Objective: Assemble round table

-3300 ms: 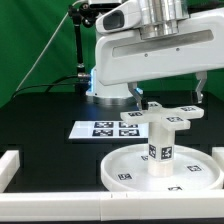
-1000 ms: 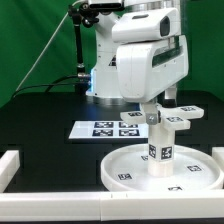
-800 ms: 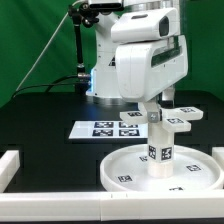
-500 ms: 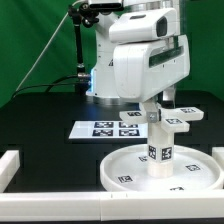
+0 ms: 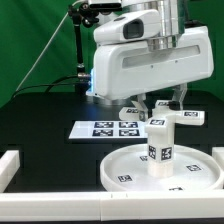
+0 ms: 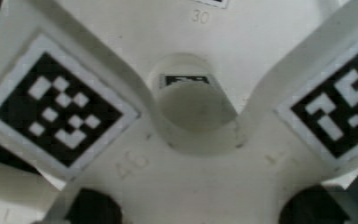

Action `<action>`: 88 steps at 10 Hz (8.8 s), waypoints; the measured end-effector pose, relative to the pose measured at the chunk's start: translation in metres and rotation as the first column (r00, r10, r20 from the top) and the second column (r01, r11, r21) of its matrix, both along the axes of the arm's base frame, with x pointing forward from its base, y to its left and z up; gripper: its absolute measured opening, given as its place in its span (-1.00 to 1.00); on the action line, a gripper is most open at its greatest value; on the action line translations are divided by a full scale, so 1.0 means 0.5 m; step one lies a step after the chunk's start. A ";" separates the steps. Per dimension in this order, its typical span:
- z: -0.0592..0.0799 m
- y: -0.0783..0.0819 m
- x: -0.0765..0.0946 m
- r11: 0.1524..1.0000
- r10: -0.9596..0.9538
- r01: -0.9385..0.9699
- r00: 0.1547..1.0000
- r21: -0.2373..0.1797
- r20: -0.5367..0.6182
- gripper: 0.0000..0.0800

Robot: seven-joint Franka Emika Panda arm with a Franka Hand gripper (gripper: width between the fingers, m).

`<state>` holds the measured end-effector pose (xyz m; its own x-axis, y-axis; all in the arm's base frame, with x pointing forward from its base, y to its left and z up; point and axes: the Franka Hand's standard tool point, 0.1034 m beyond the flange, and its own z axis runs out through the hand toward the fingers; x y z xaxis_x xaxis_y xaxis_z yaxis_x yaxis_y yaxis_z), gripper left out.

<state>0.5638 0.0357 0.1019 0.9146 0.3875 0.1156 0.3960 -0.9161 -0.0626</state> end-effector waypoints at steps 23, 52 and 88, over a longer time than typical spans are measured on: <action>0.000 0.001 -0.010 -0.196 -0.939 0.980 -0.180 0.026 -0.295 0.11; 0.072 0.049 0.007 0.994 -0.109 0.108 0.994 0.021 0.012 0.62; -0.002 -0.001 -0.006 0.729 0.675 -0.673 0.737 -0.126 -0.039 0.10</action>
Offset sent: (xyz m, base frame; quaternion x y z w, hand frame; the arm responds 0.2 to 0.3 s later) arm 0.0000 0.0000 0.0000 0.0000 0.0000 0.1296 0.9916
